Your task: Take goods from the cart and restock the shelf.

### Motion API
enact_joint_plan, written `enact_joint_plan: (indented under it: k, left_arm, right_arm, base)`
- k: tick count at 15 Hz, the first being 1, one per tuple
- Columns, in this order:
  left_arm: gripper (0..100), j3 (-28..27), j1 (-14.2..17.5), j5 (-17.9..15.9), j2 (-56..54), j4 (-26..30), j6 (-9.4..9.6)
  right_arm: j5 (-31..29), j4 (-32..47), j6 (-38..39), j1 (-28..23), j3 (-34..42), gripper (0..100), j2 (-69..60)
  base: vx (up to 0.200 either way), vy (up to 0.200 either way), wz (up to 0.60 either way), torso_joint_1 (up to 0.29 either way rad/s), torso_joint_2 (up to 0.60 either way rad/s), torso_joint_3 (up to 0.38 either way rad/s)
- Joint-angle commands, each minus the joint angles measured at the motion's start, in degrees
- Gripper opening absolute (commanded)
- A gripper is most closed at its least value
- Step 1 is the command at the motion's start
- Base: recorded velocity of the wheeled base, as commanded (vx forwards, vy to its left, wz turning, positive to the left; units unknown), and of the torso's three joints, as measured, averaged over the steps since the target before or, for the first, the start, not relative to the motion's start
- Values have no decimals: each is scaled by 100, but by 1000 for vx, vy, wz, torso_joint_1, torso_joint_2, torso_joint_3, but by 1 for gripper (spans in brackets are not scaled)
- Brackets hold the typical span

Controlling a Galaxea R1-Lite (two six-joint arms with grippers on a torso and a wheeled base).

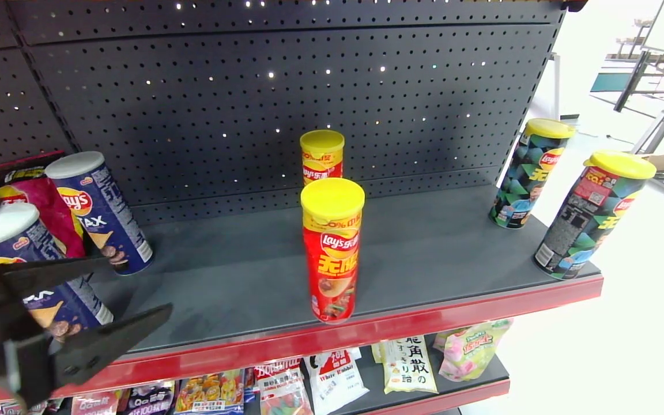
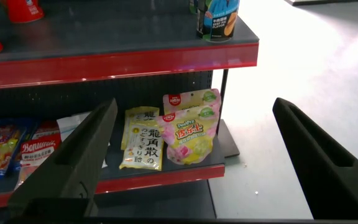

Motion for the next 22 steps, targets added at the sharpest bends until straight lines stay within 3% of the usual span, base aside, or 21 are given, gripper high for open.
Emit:
enact_joint_plan:
  k: [1, 3, 7, 8, 11, 15, 19, 22]
  left_arm:
    - [100, 379, 12, -57, -2552, 1052, 18]
    - [100, 757, 30, 198, -4196, 1096, 9]
    - [100, 906, 30, 2000, -5084, 1439, 0]
    - [100, 1073, 30, 2149, -5145, 1448, -9]
    - [100, 1636, 47, 2413, -5338, 1456, -9]
    - [100, 2067, 188, 2413, -5382, 1430, 18]
    - [100, 2392, 741, 2448, -5541, 1430, 53]
    - [100, 2427, 777, 2457, -5541, 1430, 123]
  right_arm:
    - [3, -1, -1, 0, 0, 100, 7]
    - [3, -1, -1, 0, 0, 100, 7]
    - [3, -1, -1, 0, 0, 100, 7]
    - [3, -1, -1, 0, 0, 100, 7]
    - [3, -1, -1, 0, 0, 100, 7]
    - [12, -1, -10, 0, 0, 100, 7]
    - [12, -1, -28, 0, 0, 100, 7]
    - [12, -1, -19, 0, 0, 100, 7]
  base:
    - [0, 0, 0, 0, 0, 0]
    - [0, 0, 0, 0, 0, 0]
    - [0, 0, 0, 0, 0, 0]
    - [0, 0, 0, 0, 0, 0]
    - [0, 0, 0, 0, 0, 0]
    - [0, 0, 0, 0, 0, 0]
    - [0, 0, 150, 2, 1, 2]
    - [0, 0, 600, 2, 6, 4]
